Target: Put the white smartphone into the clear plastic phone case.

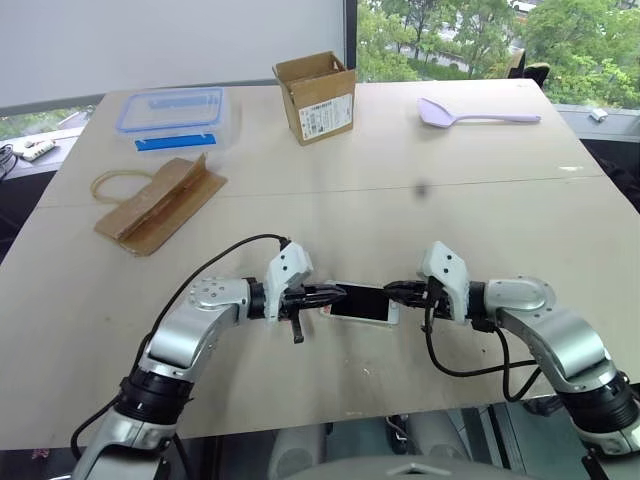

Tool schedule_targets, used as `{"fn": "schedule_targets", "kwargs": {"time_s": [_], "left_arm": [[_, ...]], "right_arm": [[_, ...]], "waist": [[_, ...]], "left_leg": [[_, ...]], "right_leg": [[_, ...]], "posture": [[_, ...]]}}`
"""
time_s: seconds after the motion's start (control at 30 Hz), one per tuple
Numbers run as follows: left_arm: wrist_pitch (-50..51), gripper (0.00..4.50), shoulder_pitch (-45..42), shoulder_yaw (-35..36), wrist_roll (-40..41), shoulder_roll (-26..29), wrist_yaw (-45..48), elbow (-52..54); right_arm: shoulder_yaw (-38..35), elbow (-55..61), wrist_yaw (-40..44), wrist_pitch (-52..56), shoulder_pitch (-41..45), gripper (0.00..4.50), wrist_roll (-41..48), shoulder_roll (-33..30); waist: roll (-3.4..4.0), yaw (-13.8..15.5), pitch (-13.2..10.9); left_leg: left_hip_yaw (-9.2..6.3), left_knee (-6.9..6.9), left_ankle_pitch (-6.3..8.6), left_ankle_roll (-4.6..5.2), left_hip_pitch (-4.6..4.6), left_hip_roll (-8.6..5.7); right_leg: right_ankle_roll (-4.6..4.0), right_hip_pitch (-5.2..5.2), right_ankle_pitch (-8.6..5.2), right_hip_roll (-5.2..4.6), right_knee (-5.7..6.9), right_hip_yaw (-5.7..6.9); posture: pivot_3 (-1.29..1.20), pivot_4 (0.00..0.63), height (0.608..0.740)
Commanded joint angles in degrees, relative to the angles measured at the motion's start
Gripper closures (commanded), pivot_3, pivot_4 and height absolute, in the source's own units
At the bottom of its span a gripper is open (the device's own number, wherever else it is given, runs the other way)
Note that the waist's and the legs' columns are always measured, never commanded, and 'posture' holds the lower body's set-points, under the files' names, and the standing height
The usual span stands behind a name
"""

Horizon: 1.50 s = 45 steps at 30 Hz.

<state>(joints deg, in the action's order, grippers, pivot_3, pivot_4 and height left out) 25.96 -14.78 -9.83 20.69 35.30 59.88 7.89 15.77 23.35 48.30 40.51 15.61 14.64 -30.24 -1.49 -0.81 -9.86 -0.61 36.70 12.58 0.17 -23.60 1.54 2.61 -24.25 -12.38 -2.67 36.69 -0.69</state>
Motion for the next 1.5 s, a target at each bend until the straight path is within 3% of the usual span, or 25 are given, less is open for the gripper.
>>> {"fn": "schedule_targets", "kwargs": {"time_s": [0.03, 0.3, 0.53, 0.7, 1.1, 1.5], "left_arm": [[-1.3, 4.4, -0.6, -0.9, -1.1, 0.1, 0.6, -0.1], [-1.5, 4.4, 0.8, -1.5, -2.6, 0.0, -0.9, 0.9], [-1.3, 4.4, 2.4, -1.4, -2.7, 0.1, -2.4, 2.3], [-1.3, 4.4, 2.7, -1.8, -2.7, -0.2, -3.0, 2.7], [-0.8, 4.4, 2.9, -1.8, -2.9, 0.2, -3.0, 3.2], [-0.6, 4.4, 3.2, -1.6, -2.9, 0.0, -3.8, 3.4]], "right_arm": [[2.8, -1.7, 0.3, -0.8, 1.6, 4.5, -1.8, -1.1], [7.8, -3.4, 2.7, -0.7, 0.8, 4.5, -4.5, -7.0], [7.7, -1.3, 4.4, 1.5, 0.9, 4.5, -2.0, -8.1], [12.5, -4.6, 4.8, 0.8, 2.5, 4.5, -6.3, -9.6], [20.9, -17.2, 6.4, -2.5, 5.4, 4.5, -11.7, -3.8], [22.1, -22.8, 6.6, -4.5, 3.6, 4.5, -14.4, -2.4]], "waist": [[0.0, 0.0, 0.0], [-0.05, 0.2, 0.1], [-0.11, 0.3, 0.2], [-0.13, 0.2, 0.2], [-0.4, 0.0, 1.6], [-0.14, -0.1, 2.6]], "left_leg": [[-0.01, 0.0, 0.0, 0.0, 0.0, 0.0], [-0.05, 0.07, 0.0, 0.0, 0.05, -0.01], [-0.05, 0.08, 0.01, 0.0, 0.46, -0.02], [0.02, 0.06, 0.01, 0.0, 0.63, -0.02], [0.04, 0.0, 0.01, -0.01, 0.97, 0.07], [-0.01, -0.35, 0.19, -0.3, 1.84, 0.28]], "right_leg": [[0.0, 0.0, 0.0, 0.0, 0.0, 0.01], [0.0, 0.08, 0.0, -0.02, 0.02, 0.04], [0.02, 0.54, -0.03, -0.06, 0.01, 0.05], [0.03, 0.61, -0.04, -0.07, 0.02, -0.01], [0.02, 0.76, -0.04, -0.05, 0.03, -0.01], [-0.09, 1.27, -0.15, -0.19, -0.02, -0.12]], "posture": [[0.0, 0.15, 0.74], [0.0, 0.15, 0.74], [0.0, 0.15, 0.74], [0.0, 0.15, 0.74], [0.0, 0.15, 0.74], [0.0, 0.15, 0.74]]}}
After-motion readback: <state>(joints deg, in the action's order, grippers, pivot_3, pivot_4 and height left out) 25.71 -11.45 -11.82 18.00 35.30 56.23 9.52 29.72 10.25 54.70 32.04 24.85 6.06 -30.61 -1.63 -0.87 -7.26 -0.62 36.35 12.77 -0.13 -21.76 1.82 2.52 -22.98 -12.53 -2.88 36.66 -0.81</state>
